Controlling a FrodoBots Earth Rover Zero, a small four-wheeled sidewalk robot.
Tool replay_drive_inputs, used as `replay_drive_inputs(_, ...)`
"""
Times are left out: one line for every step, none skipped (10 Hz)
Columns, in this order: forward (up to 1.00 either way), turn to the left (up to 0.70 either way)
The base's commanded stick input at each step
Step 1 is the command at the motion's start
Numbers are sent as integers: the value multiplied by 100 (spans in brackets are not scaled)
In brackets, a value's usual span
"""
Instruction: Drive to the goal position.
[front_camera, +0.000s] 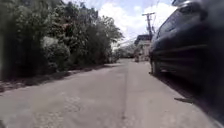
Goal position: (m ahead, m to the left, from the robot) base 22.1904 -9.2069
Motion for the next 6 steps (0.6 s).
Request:
replay_drive_inputs(85,-34)
replay_drive_inputs(85,-22)
replay_drive_inputs(85,-9)
replay_drive_inputs(85,0)
replay_drive_inputs(85,0)
replay_drive_inputs(85,0)
